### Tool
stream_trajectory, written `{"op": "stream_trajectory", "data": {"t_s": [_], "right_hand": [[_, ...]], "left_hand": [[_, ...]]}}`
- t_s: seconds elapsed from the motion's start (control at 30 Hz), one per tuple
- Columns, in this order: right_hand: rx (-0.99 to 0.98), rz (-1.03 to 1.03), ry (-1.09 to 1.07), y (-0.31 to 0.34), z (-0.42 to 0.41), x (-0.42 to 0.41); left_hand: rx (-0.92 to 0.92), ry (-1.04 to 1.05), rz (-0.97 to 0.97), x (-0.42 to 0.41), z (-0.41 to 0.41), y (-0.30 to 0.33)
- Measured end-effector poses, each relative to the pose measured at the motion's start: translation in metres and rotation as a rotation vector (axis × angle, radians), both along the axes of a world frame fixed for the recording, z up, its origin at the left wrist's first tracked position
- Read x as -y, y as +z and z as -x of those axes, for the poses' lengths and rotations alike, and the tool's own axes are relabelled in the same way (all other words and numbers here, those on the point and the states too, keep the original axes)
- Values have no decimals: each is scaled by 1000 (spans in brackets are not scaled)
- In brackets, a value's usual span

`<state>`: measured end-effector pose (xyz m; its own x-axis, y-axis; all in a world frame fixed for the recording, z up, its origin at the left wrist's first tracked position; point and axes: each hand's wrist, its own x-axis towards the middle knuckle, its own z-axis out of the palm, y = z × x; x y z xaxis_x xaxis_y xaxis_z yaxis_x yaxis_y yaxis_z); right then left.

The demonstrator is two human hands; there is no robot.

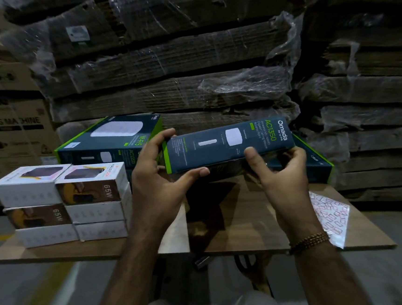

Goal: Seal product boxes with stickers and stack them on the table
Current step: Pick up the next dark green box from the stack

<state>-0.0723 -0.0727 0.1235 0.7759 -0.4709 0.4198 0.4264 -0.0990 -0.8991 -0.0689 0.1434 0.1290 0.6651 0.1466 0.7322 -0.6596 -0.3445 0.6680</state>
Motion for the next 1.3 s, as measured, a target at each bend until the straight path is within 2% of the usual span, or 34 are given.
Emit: {"op": "stream_trajectory", "data": {"t_s": [0.17, 0.3, 0.43, 0.5, 0.57, 0.7, 0.83, 0.93, 1.03, 1.13, 1.3], "right_hand": [[0, 110, 146, 3, -2, -20], [-3, 127, 144, 10, -2, -33], [53, 216, -31, 14, -13, -25], [86, 365, -42, 17, -16, -17], [96, 576, -2, 18, -18, -8], [83, 885, 150, 8, -28, 1], [90, 1101, 188, -10, -28, -9], [70, 1155, 175, -29, -24, -17], [27, 1175, 68, -52, -25, -13], [-58, 1240, -27, -72, -30, -4], [-86, 1175, 61, -96, -29, 2]], "left_hand": [[104, 241, 77, 47, 13, -23], [50, 247, 157, 76, 15, -49], [-41, 14, 67, 82, 18, -62], [-192, -198, 35, 71, 11, -60], [-289, -325, 36, 56, -3, -54], [-310, -352, 272, 25, -18, -24], [-450, -434, 512, 7, -18, -17], [-543, -308, 545, 7, -19, -34], [-566, -129, 527, -1, -23, -60], [-614, -5, 395, -10, -27, -87], [-672, 47, 209, -19, -33, -120]]}}
